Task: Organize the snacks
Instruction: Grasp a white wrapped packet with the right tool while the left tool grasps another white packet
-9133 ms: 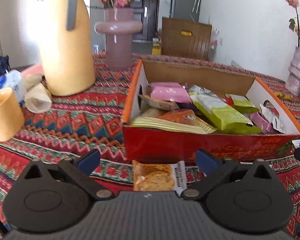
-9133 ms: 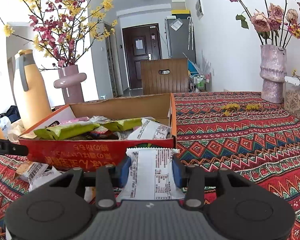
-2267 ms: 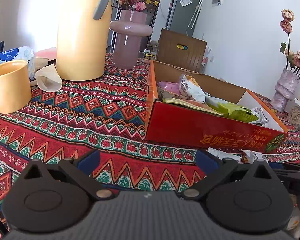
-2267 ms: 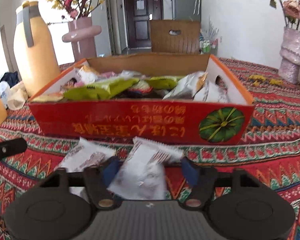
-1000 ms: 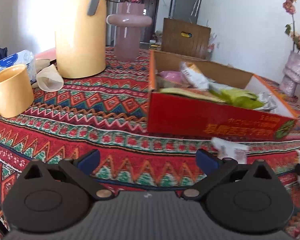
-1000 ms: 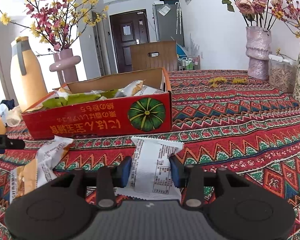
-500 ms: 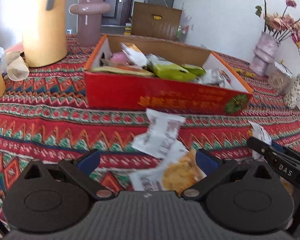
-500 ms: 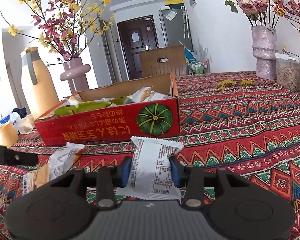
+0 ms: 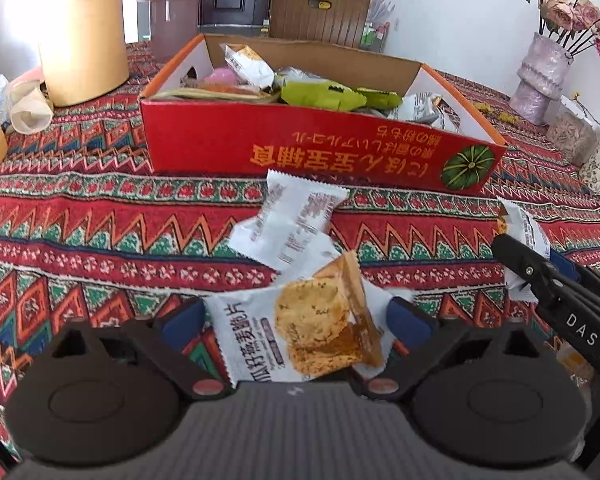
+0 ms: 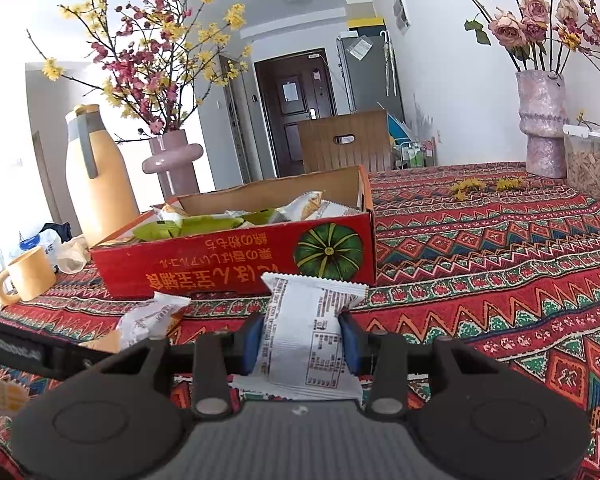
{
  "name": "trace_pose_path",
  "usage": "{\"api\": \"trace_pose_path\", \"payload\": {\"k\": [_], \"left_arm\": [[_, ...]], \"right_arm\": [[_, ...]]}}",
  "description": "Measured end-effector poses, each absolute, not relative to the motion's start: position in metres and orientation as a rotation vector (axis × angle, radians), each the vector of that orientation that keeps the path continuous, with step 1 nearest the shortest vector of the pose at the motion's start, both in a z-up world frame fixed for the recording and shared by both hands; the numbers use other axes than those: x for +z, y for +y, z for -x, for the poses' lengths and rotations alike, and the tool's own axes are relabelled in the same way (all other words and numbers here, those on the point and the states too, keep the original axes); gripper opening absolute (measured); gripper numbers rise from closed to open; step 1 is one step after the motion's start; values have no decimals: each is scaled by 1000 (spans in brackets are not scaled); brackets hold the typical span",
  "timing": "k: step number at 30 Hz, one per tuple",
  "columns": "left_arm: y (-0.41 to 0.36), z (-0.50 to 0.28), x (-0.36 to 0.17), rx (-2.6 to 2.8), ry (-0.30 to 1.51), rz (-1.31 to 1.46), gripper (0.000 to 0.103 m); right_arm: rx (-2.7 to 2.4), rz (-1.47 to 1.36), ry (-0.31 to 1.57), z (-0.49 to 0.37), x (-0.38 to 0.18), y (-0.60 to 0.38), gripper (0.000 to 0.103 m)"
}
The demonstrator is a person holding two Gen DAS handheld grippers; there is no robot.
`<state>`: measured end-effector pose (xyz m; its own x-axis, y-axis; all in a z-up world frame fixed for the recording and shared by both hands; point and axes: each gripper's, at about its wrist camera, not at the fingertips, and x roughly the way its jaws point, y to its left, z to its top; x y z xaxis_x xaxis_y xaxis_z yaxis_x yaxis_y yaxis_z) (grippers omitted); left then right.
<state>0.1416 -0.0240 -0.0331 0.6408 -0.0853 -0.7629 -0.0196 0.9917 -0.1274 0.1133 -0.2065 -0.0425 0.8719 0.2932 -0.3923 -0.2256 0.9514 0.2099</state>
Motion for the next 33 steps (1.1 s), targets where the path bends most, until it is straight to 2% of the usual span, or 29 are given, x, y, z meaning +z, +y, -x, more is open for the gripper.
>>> {"api": "trace_pose_path", "payload": {"k": [5, 9, 22, 33], "left_arm": [[-26, -141, -35, -46, 894, 121, 78], [-27, -138, -34, -56, 888, 116, 70], [-24, -128, -29, -76, 864, 104, 64], [-25, -121, -24, -104, 847, 77, 35]], "right_arm": [[278, -166, 428, -112, -42, -208, 40], [277, -167, 427, -112, -43, -208, 40], [276, -167, 429, -112, -42, -209, 40], [276, -168, 430, -112, -43, -208, 40]]}}
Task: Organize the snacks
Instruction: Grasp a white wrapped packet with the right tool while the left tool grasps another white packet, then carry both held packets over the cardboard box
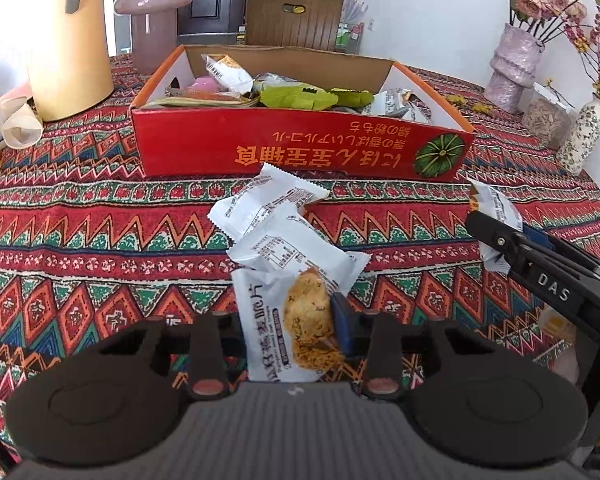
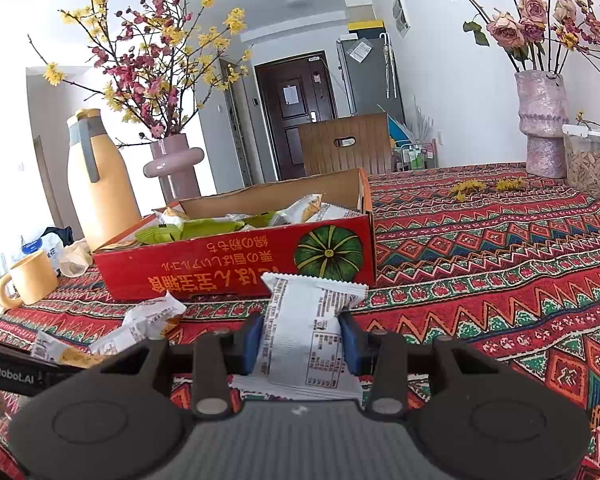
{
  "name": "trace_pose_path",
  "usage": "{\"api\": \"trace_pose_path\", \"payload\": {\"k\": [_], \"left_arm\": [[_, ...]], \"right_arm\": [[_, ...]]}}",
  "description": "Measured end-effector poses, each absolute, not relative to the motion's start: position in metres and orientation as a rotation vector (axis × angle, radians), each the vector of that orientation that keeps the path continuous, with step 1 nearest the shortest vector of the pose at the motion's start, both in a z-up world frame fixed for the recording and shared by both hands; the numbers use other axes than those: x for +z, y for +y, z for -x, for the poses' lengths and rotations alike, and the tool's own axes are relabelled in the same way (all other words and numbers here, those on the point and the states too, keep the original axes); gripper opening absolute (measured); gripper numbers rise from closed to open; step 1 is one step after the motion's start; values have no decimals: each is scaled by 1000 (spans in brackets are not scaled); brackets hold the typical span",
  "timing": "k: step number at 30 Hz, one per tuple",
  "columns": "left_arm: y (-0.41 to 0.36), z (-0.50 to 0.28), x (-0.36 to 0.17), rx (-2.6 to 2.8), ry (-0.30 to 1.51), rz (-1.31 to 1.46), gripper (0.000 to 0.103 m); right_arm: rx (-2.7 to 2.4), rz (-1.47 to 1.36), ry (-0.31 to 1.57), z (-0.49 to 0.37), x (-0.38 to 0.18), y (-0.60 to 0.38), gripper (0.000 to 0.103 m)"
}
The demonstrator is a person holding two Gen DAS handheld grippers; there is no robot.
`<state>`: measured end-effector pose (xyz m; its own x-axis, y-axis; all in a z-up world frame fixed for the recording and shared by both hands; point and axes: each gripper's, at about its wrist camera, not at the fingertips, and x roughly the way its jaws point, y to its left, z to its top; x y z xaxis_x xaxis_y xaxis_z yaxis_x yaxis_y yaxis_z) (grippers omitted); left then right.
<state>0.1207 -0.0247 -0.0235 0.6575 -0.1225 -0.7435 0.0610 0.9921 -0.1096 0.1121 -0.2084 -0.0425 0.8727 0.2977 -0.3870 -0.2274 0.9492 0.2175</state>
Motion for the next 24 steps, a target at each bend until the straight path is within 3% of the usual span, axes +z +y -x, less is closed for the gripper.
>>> {"api": "trace_pose_path", "payload": {"k": [4, 11, 24], "left_arm": [[-22, -116, -20, -103, 837, 74, 33], [-17, -113, -17, -110, 822, 72, 14], [-9, -112, -1, -106, 748, 76, 13]], "right_arm": [[276, -167, 430, -112, -43, -208, 40], [275, -167, 431, -112, -42, -208, 40], [251, -123, 425, -109, -42, -204, 40]]}}
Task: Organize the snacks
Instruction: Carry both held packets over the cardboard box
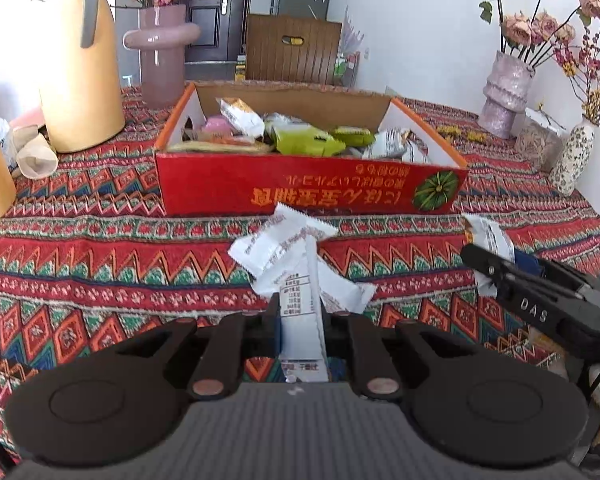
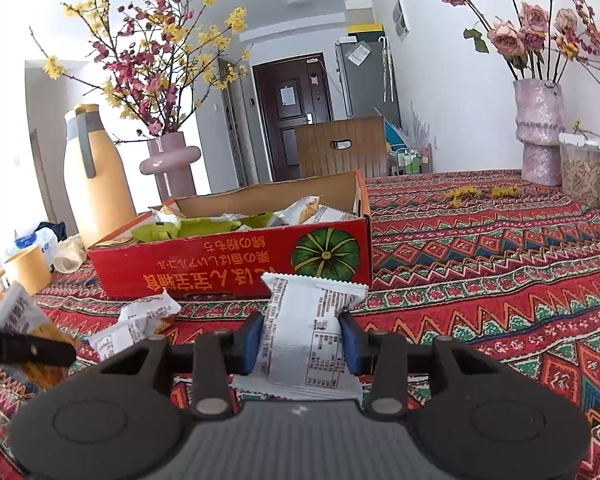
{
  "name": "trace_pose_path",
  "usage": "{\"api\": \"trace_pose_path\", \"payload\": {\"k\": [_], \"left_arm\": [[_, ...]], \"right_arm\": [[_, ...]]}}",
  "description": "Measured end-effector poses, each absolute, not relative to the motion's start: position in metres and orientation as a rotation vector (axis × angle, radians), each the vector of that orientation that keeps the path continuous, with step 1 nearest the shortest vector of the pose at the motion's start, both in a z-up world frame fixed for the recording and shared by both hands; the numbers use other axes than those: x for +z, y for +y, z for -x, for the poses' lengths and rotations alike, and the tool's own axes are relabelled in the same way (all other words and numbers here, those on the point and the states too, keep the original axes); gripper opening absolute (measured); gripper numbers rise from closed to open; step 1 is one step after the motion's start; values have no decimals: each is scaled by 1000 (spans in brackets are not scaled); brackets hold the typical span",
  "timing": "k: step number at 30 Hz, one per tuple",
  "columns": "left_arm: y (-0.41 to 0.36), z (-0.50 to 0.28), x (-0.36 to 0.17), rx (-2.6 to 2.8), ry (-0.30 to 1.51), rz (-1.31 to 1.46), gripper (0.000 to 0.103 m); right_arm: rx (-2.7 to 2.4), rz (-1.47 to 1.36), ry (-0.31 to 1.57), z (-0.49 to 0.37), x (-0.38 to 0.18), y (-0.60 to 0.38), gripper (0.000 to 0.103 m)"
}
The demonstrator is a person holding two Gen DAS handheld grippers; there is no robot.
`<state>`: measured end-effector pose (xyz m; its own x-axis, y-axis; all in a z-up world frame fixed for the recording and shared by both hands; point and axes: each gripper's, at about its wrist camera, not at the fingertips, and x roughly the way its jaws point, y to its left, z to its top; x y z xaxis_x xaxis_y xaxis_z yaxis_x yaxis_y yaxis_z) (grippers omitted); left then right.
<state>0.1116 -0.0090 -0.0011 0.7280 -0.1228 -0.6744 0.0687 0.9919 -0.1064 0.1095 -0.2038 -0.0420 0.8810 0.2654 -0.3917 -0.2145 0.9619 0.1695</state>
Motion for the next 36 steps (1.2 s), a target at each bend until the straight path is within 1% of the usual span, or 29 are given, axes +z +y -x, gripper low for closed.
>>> {"api": "trace_pose_path", "payload": {"k": [5, 14, 24, 36], "left_arm": [[-6, -117, 14, -99, 696, 76, 13], [-5, -138, 45, -95, 589, 76, 13], [-4, -181, 74, -78, 498, 83, 14], [-1, -233, 82, -58, 433, 127, 14]], "right_arm": [[246, -103, 412, -108, -33, -201, 40], [249, -65, 329, -118, 4, -193, 40], [243, -26, 287, -164, 37, -173, 40], [249, 17, 267, -218, 58, -142, 40]]}}
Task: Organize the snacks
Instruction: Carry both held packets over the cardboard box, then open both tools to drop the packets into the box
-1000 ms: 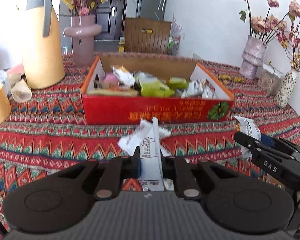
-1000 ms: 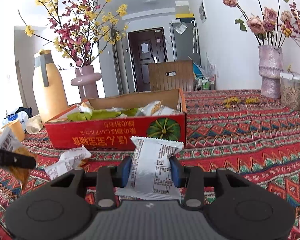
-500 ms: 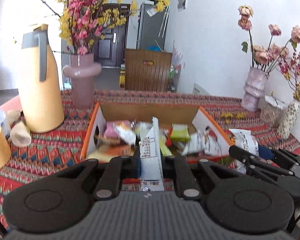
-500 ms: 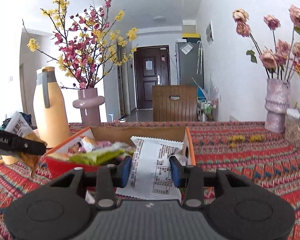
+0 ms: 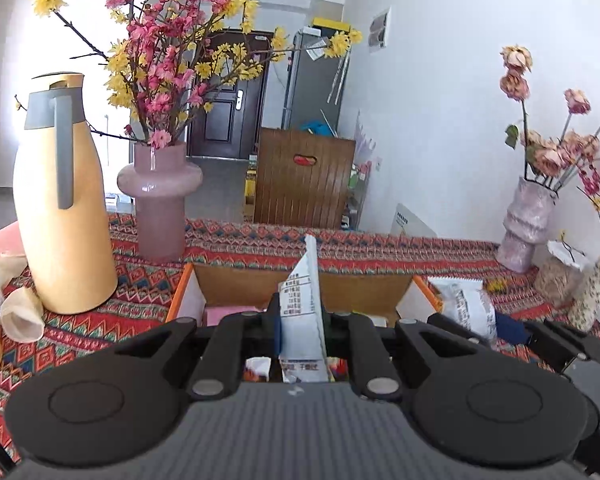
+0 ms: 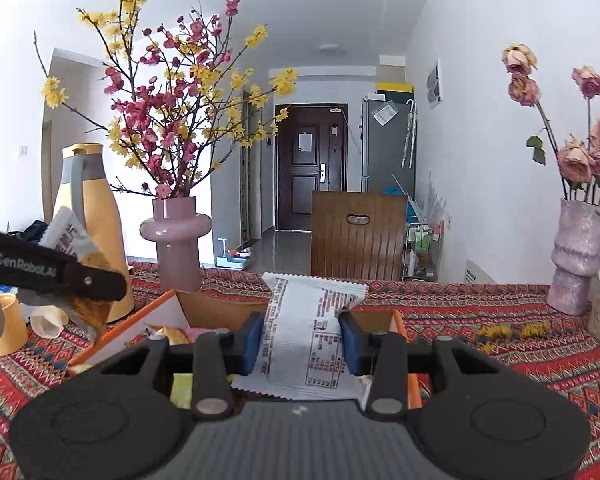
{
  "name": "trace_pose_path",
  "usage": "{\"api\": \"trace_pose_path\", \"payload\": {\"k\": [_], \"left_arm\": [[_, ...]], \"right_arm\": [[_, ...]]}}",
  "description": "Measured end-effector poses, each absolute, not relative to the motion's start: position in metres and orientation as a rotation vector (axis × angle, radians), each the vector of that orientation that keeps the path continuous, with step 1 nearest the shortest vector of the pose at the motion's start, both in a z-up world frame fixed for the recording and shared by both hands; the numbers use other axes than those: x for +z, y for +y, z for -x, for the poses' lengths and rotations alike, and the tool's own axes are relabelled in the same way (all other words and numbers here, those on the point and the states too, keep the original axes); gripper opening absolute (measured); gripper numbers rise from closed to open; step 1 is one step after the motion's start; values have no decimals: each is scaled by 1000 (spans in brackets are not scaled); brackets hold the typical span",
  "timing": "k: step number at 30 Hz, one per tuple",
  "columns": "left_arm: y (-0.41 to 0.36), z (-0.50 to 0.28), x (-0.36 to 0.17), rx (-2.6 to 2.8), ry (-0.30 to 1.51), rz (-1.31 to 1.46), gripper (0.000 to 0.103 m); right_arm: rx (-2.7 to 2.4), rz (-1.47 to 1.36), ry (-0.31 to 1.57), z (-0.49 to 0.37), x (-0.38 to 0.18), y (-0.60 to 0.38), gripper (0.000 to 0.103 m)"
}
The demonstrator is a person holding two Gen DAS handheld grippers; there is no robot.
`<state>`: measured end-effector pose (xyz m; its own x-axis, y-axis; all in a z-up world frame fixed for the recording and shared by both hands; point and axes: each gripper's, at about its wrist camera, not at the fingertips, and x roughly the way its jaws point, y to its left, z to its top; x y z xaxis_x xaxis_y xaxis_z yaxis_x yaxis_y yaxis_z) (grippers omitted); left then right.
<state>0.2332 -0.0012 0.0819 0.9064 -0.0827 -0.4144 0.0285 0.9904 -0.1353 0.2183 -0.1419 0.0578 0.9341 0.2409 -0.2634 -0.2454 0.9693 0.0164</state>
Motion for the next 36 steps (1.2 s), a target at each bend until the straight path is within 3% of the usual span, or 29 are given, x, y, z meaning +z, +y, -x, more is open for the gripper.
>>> {"api": "trace_pose_path", "payload": {"k": [20, 22, 23, 24, 27, 30, 36], "left_arm": [[15, -276, 26, 40, 412, 118, 16], [15, -275, 26, 44, 407, 117, 27], [15, -275, 26, 52, 404, 116, 42], [15, -274, 26, 65, 400, 113, 61], [16, -271, 27, 112, 372, 114, 98], [20, -269, 29, 132, 358, 135, 103], [23, -271, 26, 145, 375, 151, 103]], "right_arm": [[185, -23, 348, -257, 13, -140, 40], [172, -30, 356, -259, 11, -142, 41], [165, -34, 359, -259, 10, -143, 44], [162, -37, 362, -259, 10, -144, 55], [145, -52, 346, -258, 12, -146, 84], [127, -64, 337, -256, 12, -149, 103], [110, -89, 361, -259, 9, -153, 103]]}}
